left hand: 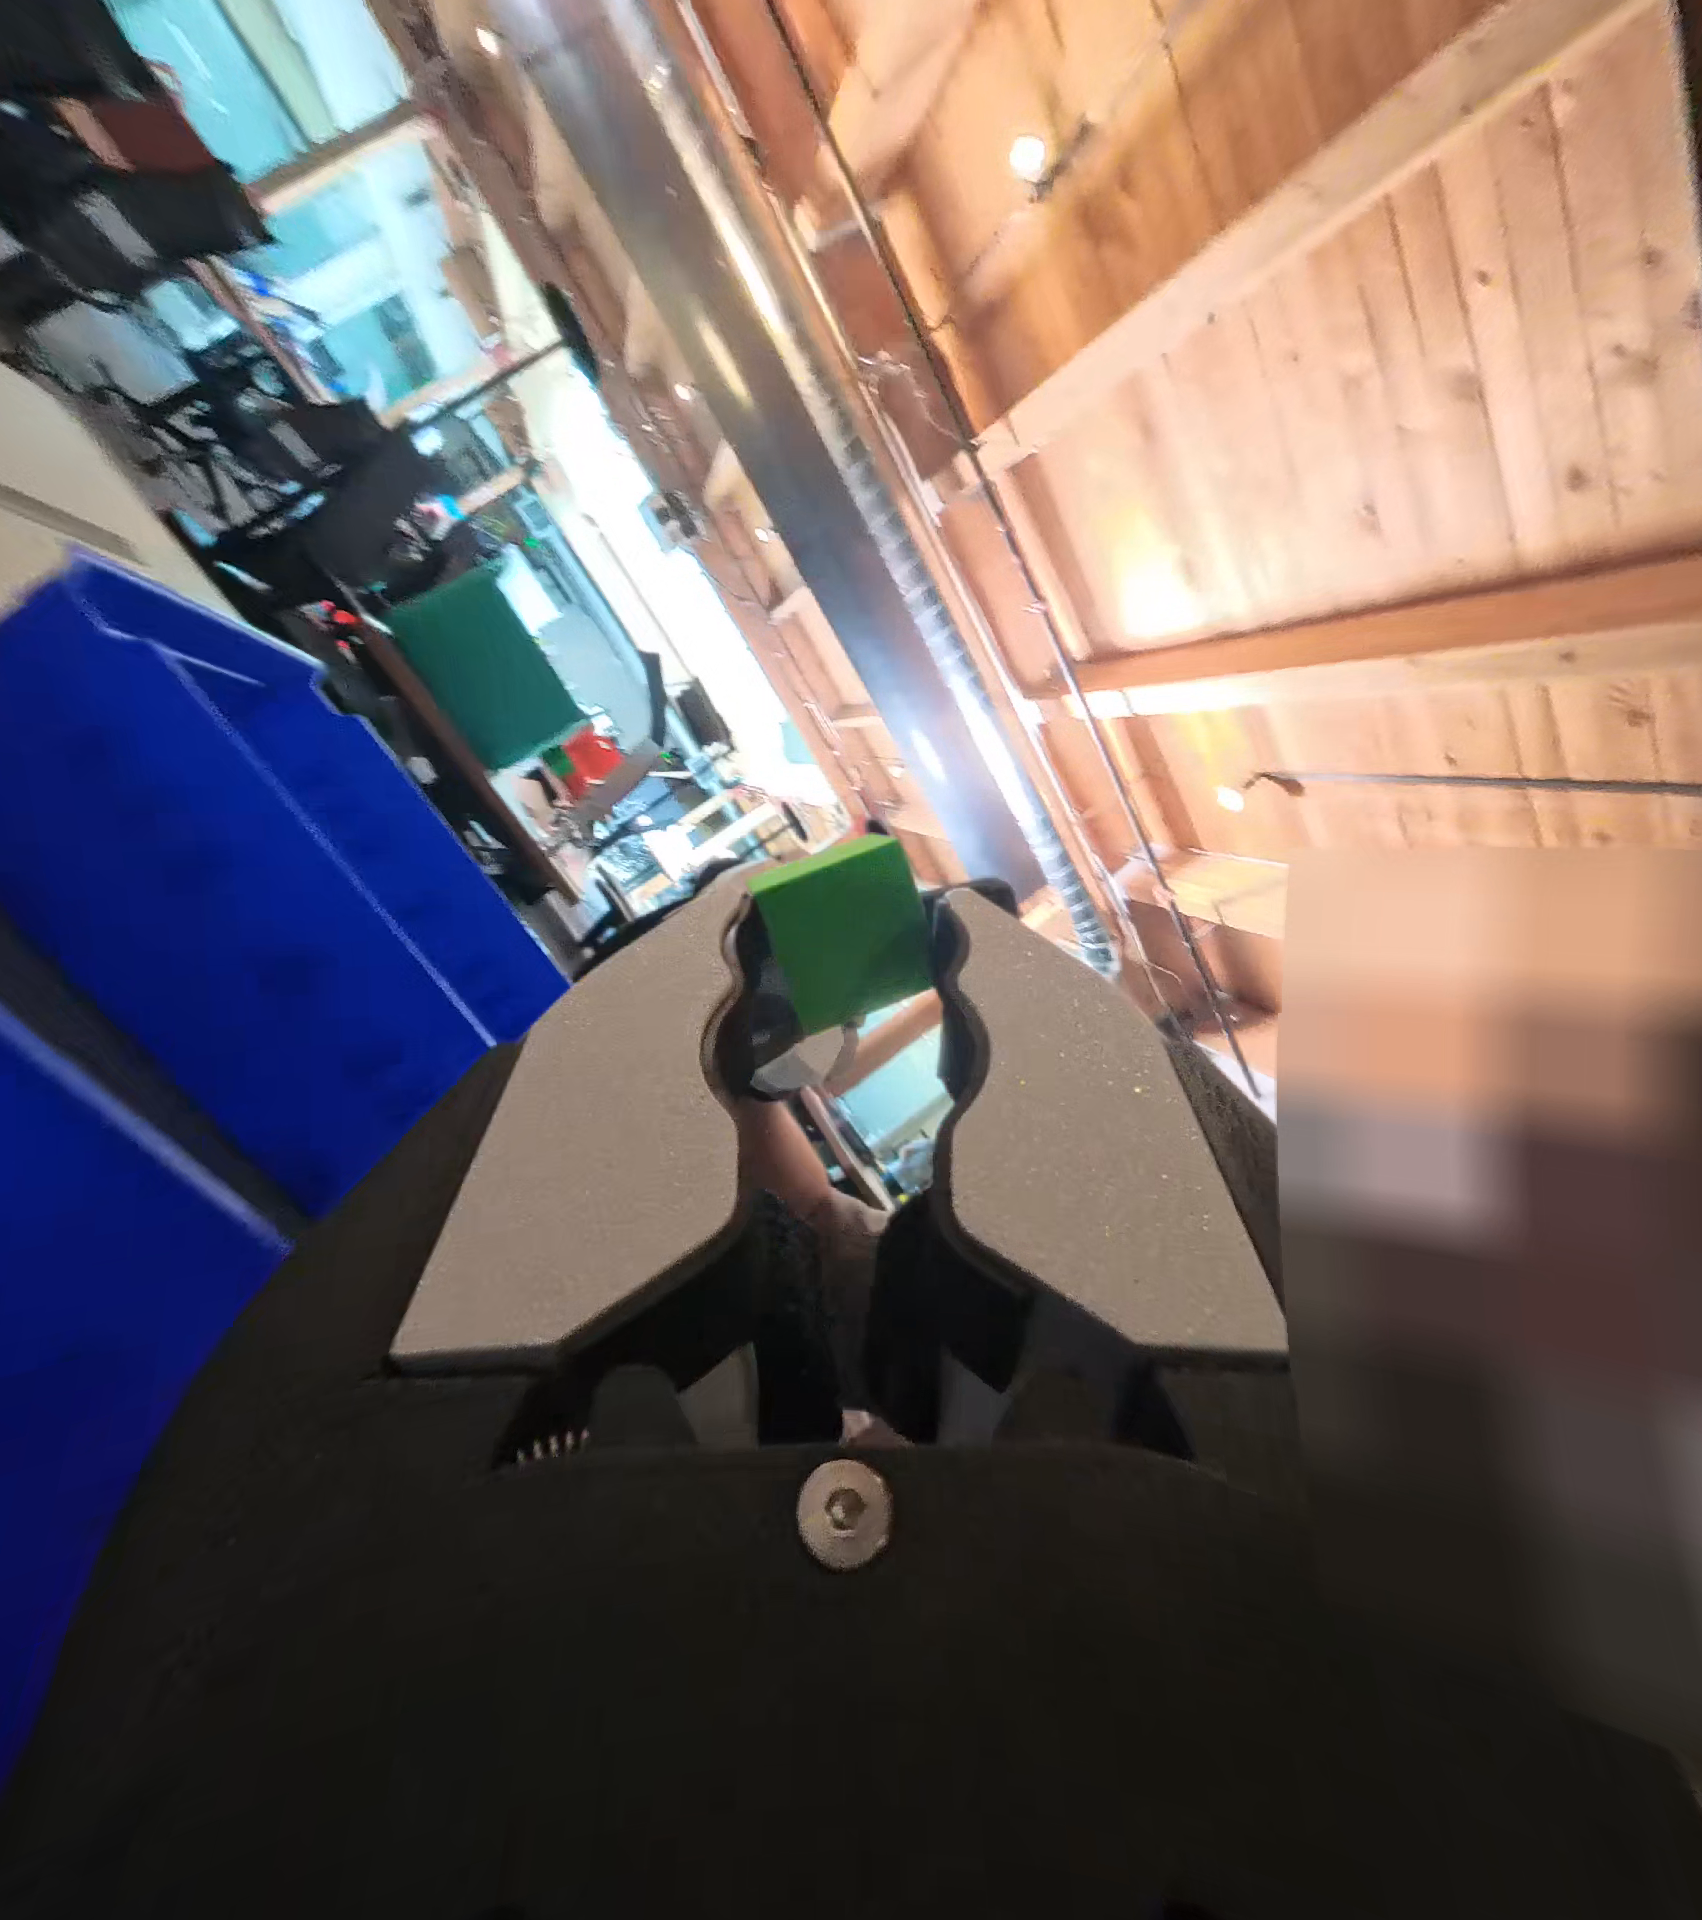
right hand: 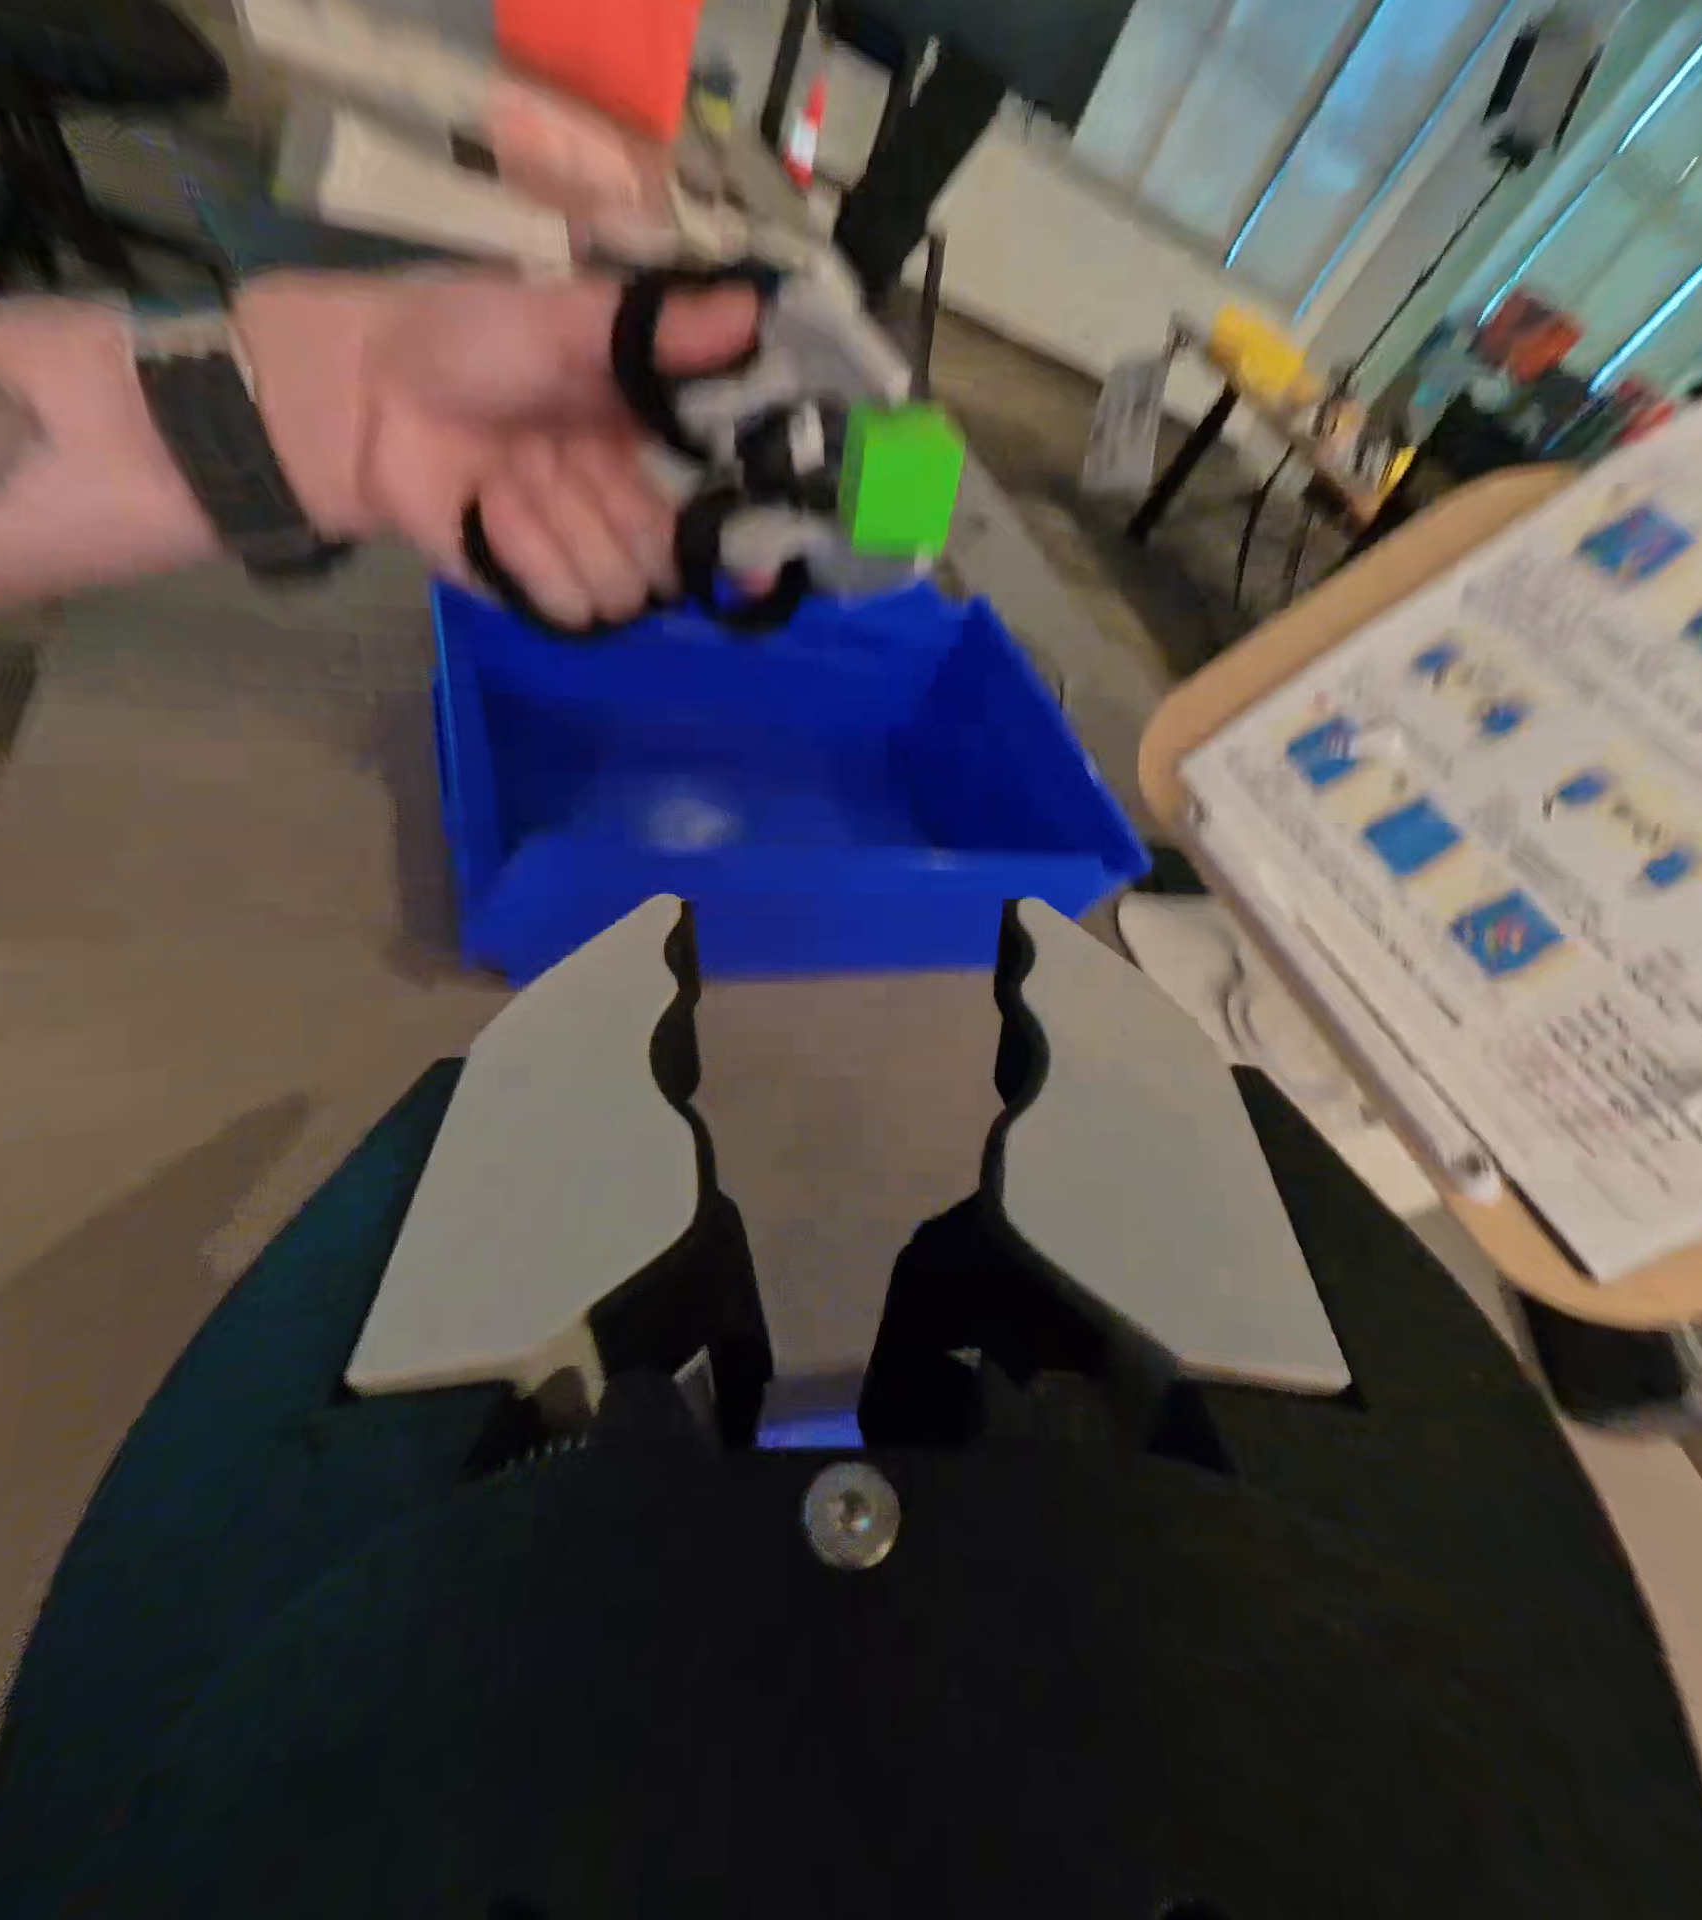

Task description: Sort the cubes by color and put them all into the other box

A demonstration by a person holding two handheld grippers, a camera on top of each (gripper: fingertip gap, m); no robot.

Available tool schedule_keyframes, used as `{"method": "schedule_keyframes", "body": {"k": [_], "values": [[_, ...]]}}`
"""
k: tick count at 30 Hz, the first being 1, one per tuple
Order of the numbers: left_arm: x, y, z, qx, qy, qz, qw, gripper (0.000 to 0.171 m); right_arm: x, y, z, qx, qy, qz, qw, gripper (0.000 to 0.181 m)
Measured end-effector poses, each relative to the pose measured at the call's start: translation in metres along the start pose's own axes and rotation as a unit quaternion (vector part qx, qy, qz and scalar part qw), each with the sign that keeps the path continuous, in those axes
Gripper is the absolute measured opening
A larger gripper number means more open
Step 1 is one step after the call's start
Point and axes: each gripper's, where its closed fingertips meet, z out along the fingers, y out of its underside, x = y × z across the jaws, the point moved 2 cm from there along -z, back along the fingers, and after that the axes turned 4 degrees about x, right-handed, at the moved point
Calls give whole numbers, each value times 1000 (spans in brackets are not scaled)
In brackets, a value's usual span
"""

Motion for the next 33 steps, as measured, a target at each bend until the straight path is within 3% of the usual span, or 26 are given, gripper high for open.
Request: {"method": "schedule_keyframes", "body": {"k": [6, 16, 19, 25, 28, 33], "values": [[24, 35, 23, -40, 64, -1, 997, 32, -12, -54, 42, 80, 26, 1, 996, 55], [33, 55, 34, -73, 73, 5, 995, 33, -19, -66, 64, 95, 31, -23, 995, 44], [32, 58, 36, -74, 74, 2, 994, 33, -21, -68, 65, 90, 26, -33, 995, 30], [33, 55, 37, -68, 73, 2, 995, 33, -20, -67, 62, 84, 38, -48, 995, 29], [37, 42, 30, -26, 61, 15, 998, 48, -16, -61, 51, 66, 39, -58, 995, 28], [44, 32, 3, -11, -20, 91, 996, 49, 10, -19, -1, -55, 33, -86, 994, 28]]}}
